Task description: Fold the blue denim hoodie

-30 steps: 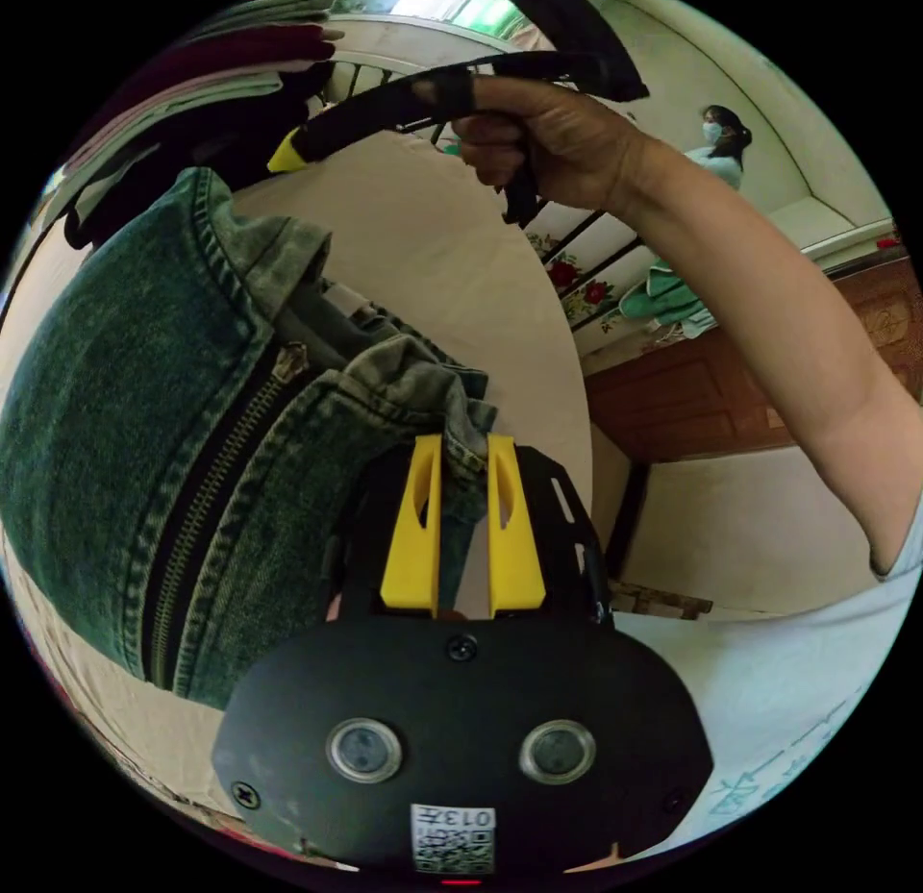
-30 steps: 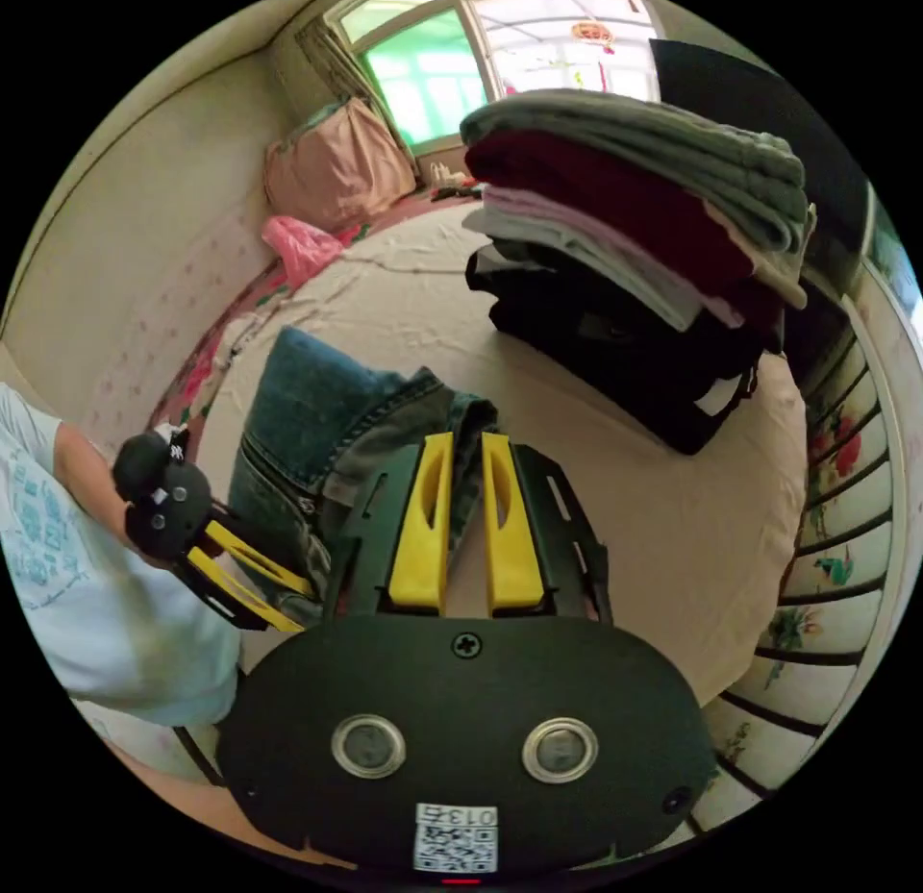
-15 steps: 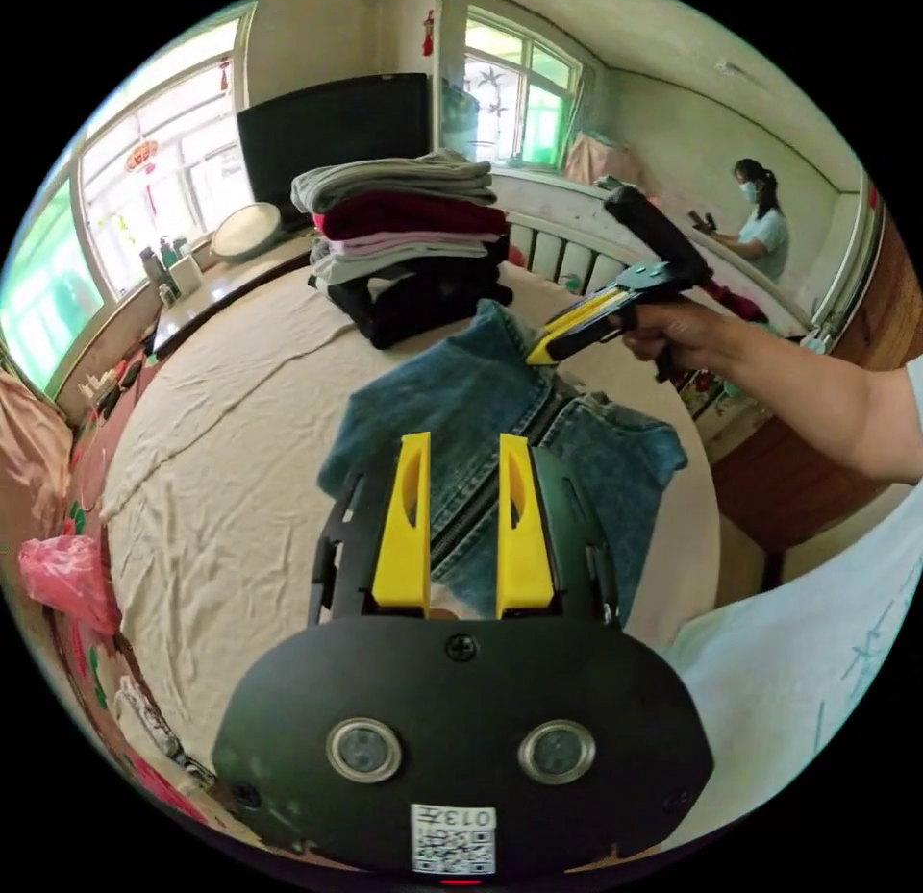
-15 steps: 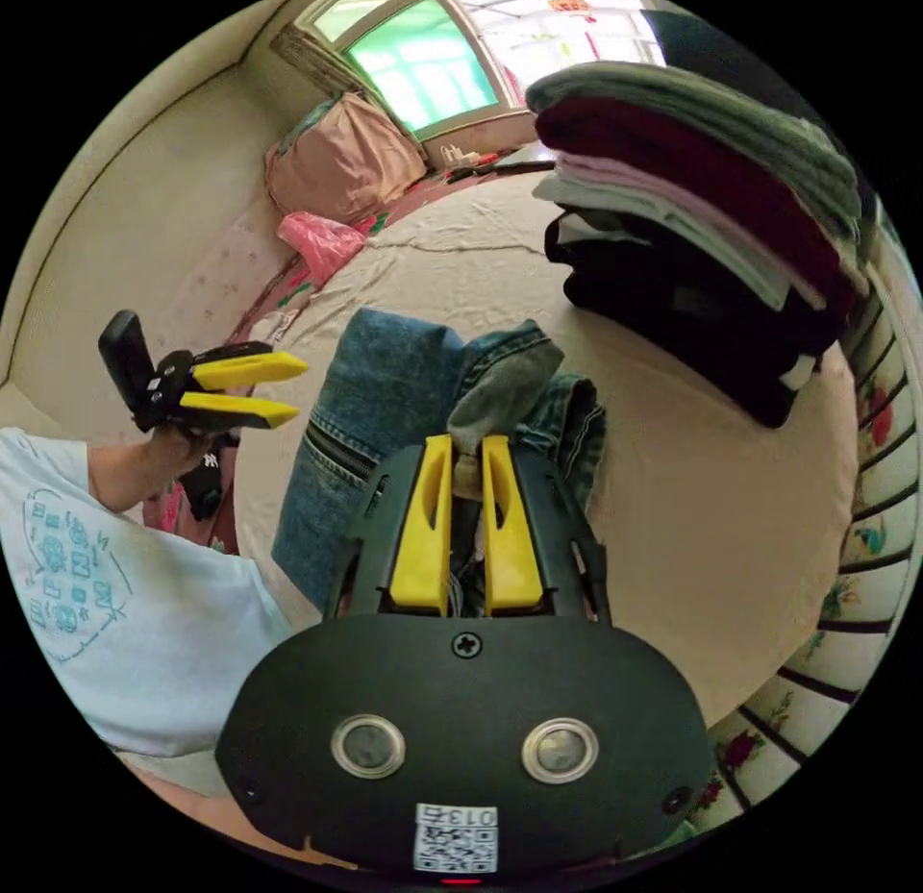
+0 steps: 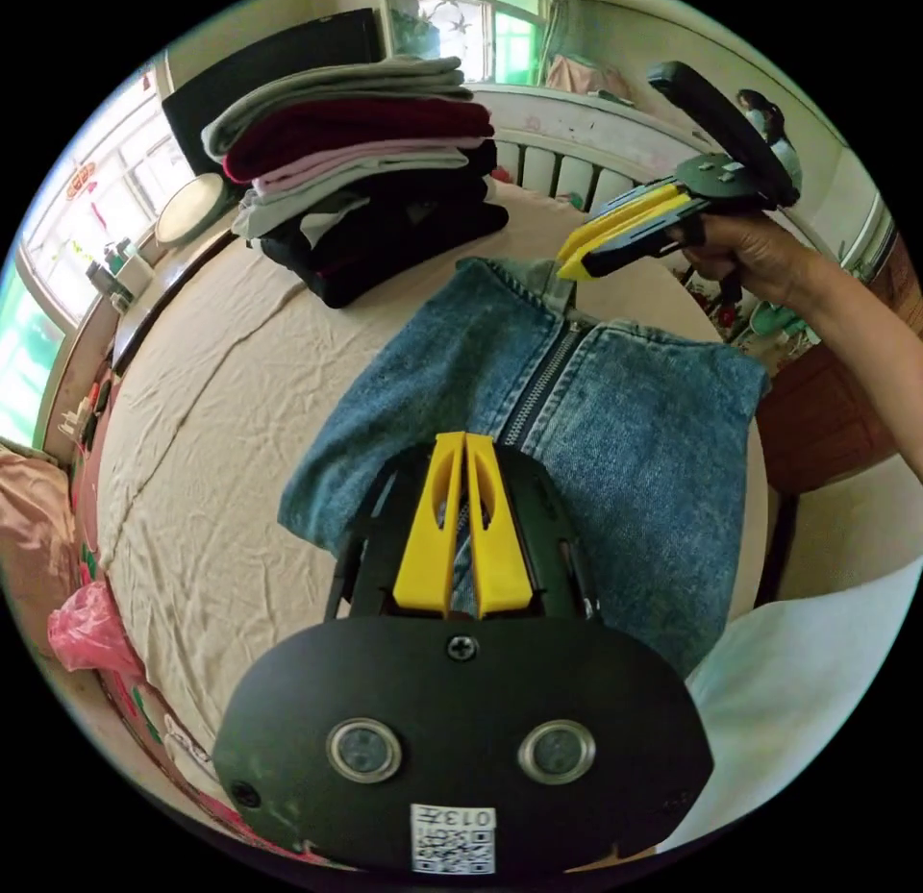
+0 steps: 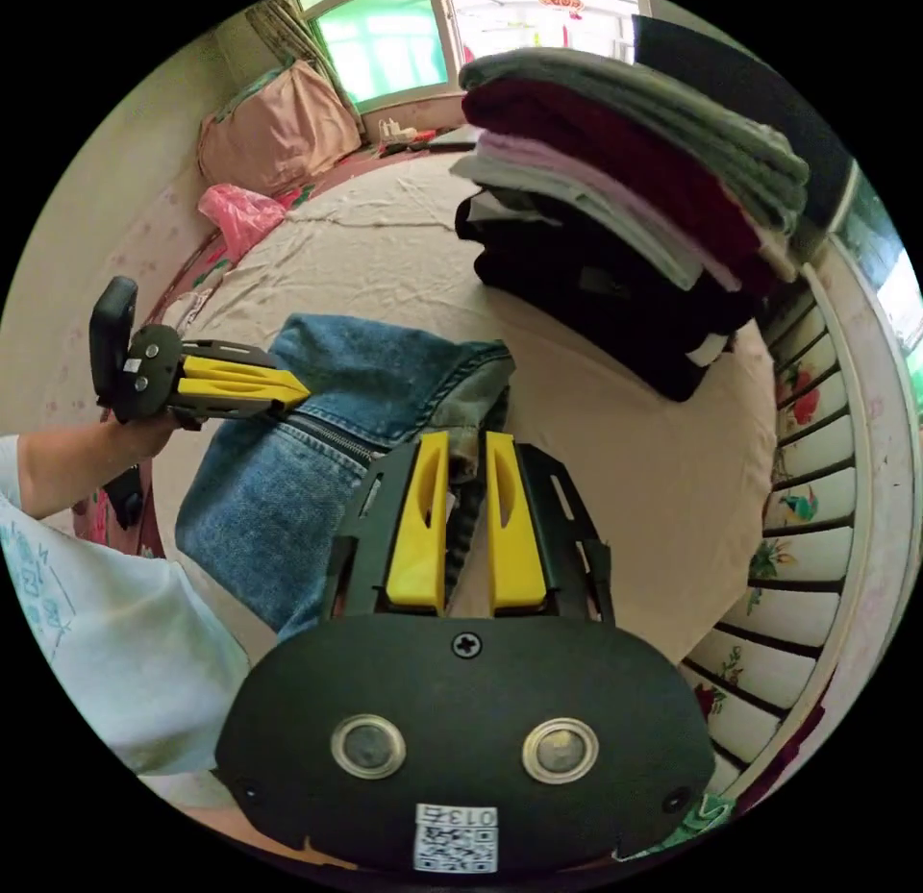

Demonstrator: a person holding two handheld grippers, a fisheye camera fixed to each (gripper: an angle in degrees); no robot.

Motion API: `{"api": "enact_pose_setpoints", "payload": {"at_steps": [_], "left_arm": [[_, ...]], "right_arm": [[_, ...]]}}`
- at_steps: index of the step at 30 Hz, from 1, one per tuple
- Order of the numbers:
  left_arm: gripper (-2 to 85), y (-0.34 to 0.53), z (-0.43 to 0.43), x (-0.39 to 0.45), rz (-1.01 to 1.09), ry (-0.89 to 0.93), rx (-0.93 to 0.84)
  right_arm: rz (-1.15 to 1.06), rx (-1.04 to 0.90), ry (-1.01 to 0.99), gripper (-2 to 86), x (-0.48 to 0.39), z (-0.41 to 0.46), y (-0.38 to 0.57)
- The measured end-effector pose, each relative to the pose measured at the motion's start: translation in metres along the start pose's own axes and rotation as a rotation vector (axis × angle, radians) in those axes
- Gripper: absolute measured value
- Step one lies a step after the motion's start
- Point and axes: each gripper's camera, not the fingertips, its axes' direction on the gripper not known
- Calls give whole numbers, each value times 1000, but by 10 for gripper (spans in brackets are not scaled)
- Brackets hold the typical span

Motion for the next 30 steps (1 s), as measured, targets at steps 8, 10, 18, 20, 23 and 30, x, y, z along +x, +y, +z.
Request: {"api": "enact_pose_setpoints", "payload": {"at_steps": [8,10,18,20,23,30], "left_arm": [[-2,40,-35,0,-17,-106,96],[-2,37,-18,1,-29,-128,66],[-2,13,7,-21,26,-162,5],[1,11,8,-41,7,-112,11],[10,17,-2,-76,-40,11,65],[193,71,-15,-185,-481,212,208]], "right_arm": [[-130,188,29,46,-83,-37,58],[-130,146,40,35,-93,-14,62],[-150,-26,125,5,-78,58,76],[-152,-6,142,6,-75,57,79],[-151,12,139,11,-67,49,81],[162,233,-90,142,40,-19,88]]}}
